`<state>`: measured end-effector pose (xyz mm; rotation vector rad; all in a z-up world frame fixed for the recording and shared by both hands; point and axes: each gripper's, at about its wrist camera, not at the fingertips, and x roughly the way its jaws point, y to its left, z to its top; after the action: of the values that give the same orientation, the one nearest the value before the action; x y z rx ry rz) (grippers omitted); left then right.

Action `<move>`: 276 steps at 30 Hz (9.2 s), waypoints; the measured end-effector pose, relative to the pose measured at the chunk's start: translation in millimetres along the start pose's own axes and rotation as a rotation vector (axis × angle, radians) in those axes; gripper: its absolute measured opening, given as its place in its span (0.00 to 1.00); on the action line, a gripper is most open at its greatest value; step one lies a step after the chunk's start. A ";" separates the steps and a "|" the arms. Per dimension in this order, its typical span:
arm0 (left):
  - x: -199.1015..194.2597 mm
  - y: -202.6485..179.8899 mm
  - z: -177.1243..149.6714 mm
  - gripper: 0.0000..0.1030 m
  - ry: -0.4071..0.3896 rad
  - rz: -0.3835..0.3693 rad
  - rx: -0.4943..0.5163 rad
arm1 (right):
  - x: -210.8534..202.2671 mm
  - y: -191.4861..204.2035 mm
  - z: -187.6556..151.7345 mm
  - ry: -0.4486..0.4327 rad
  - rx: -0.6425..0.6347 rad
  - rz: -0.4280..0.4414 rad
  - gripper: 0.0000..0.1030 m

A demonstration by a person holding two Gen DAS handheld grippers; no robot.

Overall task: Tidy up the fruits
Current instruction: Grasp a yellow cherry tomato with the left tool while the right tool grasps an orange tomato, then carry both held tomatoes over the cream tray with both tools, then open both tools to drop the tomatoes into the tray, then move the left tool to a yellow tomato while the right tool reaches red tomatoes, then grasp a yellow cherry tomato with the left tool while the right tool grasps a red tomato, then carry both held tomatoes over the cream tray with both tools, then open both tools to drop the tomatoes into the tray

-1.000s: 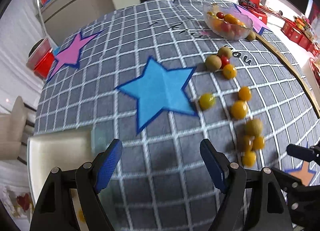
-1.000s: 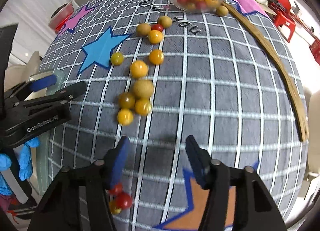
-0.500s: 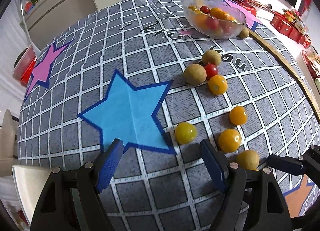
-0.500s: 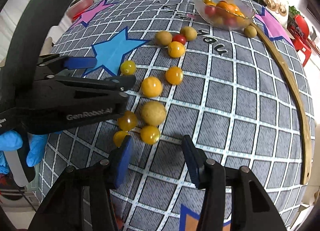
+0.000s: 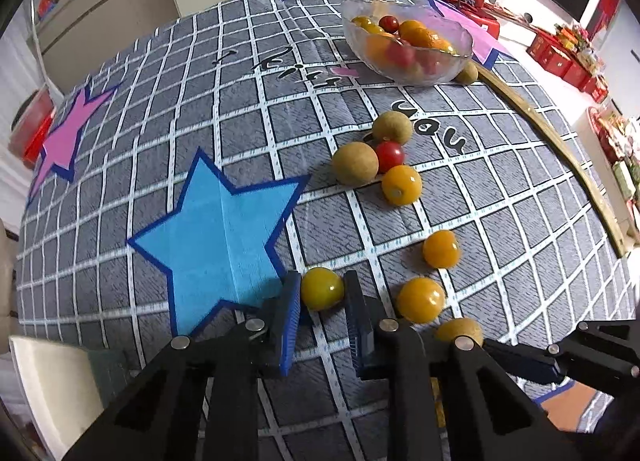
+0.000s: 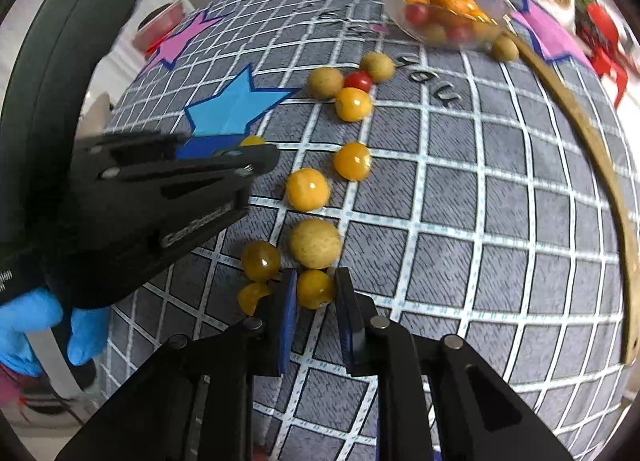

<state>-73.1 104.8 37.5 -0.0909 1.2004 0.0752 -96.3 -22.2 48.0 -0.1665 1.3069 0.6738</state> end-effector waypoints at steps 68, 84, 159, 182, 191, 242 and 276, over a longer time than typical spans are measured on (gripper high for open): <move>-86.5 196.1 -202.6 0.22 0.017 0.223 -0.478 | 72.0 239.2 54.9 0.149 -0.264 0.110 0.20; -97.8 187.6 -200.3 0.81 -0.066 0.241 -0.428 | 96.4 250.6 54.4 0.174 -0.286 0.095 0.21; -18.0 -30.2 -67.9 0.67 0.097 0.009 0.019 | -23.8 32.5 -99.0 0.087 0.183 0.063 0.38; -29.9 -12.2 -81.8 0.20 0.062 -0.029 -0.003 | -23.5 4.5 -100.9 0.108 0.288 0.125 0.20; -42.9 -5.0 -83.4 0.20 0.043 -0.031 -0.035 | -35.9 0.7 -104.1 0.091 0.287 0.122 0.20; -104.0 175.5 -247.4 0.20 0.080 0.195 -0.523 | 39.9 247.5 -14.3 0.226 -0.293 0.197 0.21; -128.4 157.9 -238.1 0.79 0.065 0.268 -0.403 | 28.8 261.1 5.4 0.159 -0.262 0.196 0.80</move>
<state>-356.8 234.2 67.0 -0.2869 1.2433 0.5530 -230.8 199.7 89.1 -0.3131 1.3952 1.0160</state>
